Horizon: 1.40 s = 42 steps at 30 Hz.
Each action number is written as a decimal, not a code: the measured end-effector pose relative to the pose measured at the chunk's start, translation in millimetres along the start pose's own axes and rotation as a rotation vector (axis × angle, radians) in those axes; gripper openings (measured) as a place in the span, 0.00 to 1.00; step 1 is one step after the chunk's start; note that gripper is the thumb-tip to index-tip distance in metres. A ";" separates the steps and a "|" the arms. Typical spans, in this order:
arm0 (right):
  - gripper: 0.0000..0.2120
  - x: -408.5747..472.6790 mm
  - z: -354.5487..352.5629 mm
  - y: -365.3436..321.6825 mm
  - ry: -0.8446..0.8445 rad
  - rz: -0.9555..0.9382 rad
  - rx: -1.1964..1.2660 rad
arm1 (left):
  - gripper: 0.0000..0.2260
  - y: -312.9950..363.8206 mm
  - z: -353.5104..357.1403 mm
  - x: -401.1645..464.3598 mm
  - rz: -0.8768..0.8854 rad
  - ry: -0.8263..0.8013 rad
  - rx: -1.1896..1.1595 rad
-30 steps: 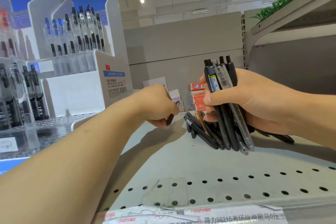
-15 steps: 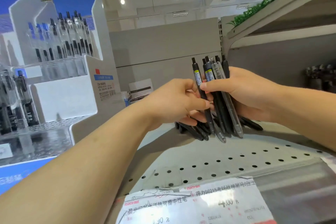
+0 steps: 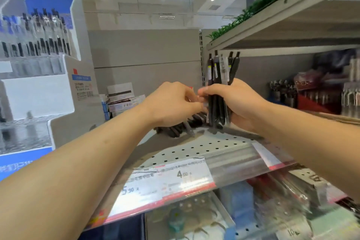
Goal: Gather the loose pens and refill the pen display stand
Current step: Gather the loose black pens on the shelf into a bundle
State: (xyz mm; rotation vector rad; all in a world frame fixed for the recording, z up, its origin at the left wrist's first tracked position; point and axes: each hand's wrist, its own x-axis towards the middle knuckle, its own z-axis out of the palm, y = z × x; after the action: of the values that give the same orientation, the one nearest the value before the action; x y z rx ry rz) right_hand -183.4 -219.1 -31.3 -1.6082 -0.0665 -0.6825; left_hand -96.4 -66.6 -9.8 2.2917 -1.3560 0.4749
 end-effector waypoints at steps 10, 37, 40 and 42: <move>0.03 35.6 -146.3 -13.4 -0.082 -0.063 -0.300 | 0.10 67.9 61.6 61.9 0.003 -0.168 0.124; 0.22 115.2 -284.8 120.2 -1.118 0.271 -1.517 | 0.12 132.0 162.9 165.0 -0.115 -0.651 0.199; 0.26 118.9 -285.9 116.9 -1.111 0.333 -1.476 | 0.13 133.9 162.1 164.2 -0.109 -0.648 0.218; 0.27 119.1 -285.1 114.7 -1.104 0.352 -1.456 | 0.14 135.4 161.4 163.5 -0.100 -0.644 0.249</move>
State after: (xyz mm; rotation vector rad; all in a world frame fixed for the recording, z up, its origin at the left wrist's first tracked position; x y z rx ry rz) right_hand -146.8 -543.1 -79.2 -3.1060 -0.0892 0.7548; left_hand -129.0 -329.6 -39.7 2.8499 -1.5086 -0.1646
